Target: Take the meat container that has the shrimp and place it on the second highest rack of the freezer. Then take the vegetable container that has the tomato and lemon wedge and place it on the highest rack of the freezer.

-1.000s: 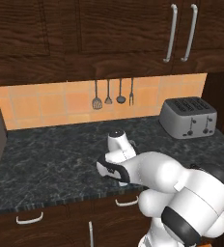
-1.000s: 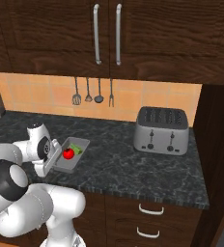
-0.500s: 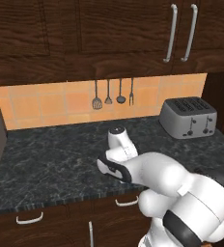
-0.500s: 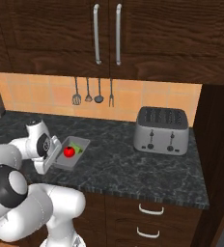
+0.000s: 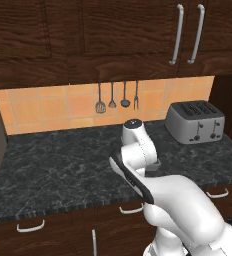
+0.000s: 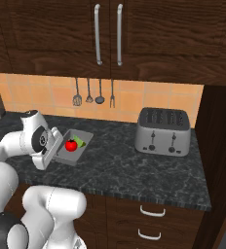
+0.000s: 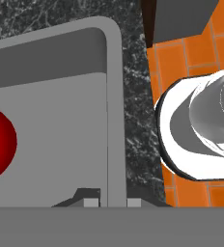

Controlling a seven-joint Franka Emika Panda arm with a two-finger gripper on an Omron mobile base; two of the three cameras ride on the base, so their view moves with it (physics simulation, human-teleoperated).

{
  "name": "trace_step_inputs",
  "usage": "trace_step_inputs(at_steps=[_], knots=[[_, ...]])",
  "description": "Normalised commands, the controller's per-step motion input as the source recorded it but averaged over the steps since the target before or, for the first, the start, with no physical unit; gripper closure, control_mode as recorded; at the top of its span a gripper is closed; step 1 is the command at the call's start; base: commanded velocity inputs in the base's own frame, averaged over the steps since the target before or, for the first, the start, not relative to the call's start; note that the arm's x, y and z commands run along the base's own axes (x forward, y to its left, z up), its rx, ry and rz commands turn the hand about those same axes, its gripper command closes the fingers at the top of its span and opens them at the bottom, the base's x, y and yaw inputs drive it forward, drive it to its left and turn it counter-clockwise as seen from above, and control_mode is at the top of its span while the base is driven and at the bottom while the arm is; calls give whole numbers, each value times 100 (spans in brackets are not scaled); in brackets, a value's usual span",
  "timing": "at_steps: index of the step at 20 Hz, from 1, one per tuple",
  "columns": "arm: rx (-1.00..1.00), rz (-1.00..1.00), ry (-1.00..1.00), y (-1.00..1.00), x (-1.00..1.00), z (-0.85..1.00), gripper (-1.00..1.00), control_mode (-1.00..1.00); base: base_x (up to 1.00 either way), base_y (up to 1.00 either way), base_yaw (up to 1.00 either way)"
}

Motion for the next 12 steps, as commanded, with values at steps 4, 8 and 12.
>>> trace_step_inputs(at_steps=[4, 8, 12], knots=[[0, 0, -11, -52, -72, 61, 100, -100, 0, 0, 0], [0, 0, -4, -21, -67, 75, 100, -100, 0, 0, 0], [-1, 0, 0, -2, -57, 82, 100, -100, 0, 0, 0]])
